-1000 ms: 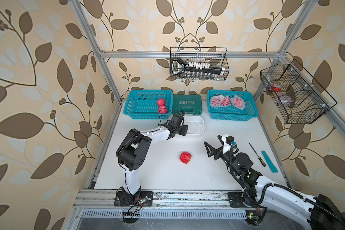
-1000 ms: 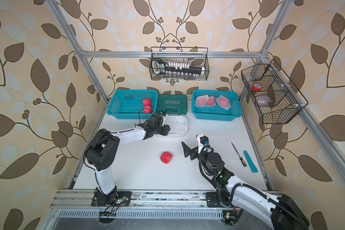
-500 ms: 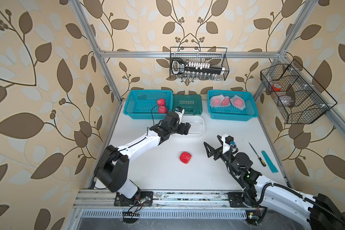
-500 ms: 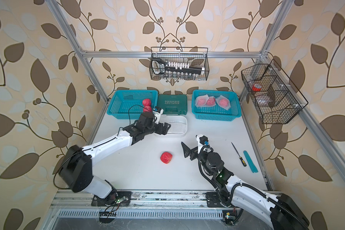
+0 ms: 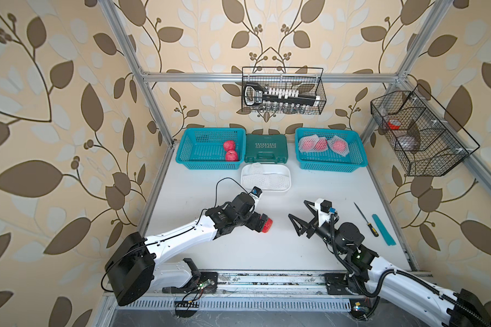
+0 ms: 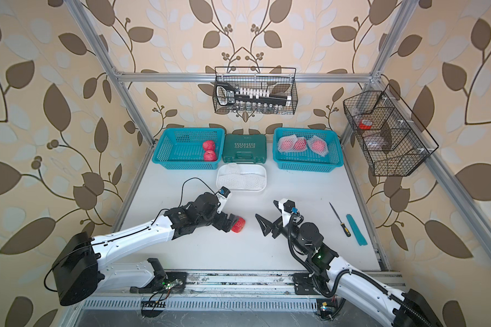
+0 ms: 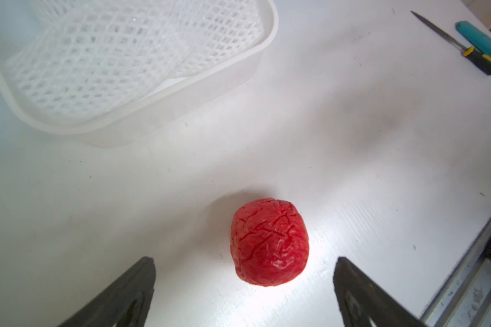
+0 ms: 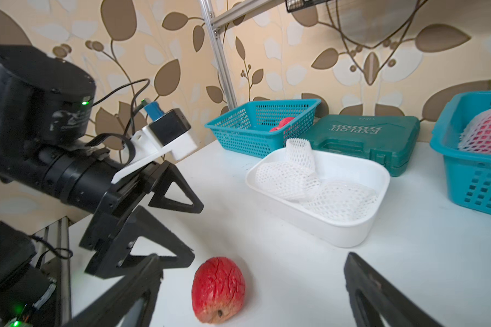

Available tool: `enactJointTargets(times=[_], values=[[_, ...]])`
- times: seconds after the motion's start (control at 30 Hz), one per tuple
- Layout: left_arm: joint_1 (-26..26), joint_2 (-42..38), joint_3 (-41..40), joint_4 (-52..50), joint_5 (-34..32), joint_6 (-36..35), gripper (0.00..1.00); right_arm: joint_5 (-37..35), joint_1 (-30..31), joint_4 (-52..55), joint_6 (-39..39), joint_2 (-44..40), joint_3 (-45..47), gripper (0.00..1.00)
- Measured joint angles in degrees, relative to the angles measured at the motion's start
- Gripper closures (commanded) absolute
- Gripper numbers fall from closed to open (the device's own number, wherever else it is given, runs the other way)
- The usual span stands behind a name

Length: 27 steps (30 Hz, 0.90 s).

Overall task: Remove foam nets from apples
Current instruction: Pick up the apple from the center of the board.

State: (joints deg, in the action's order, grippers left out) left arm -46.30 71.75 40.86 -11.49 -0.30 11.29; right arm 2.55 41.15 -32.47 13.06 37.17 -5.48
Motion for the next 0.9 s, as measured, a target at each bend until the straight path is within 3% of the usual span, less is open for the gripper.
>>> enactJointTargets(times=[0.27,0.53,0.63,0.73,0.9], values=[[-2.6,5.7,-0.2,2.4,1.7,0.0,0.01,15.3,0.0,-0.6,-4.7,8.7,-2.3,0.00],[-3.9,12.2,-0.1,5.9,1.8,0.1,0.02,17.4,0.0,-0.7,-5.3,8.8,-2.6,0.00],[-4.4,15.0,-0.1,7.0,1.9,0.7,0.07,15.6,0.0,-0.7,-5.5,6.1,-2.6,0.00],[-4.4,17.0,-0.1,7.4,1.9,1.4,0.22,13.8,0.0,-0.8,-5.5,4.1,-2.6,0.00],[-4.4,17.5,-0.1,8.3,1.6,1.2,0.35,11.8,0.0,-0.7,-5.5,3.9,-2.6,0.00]])
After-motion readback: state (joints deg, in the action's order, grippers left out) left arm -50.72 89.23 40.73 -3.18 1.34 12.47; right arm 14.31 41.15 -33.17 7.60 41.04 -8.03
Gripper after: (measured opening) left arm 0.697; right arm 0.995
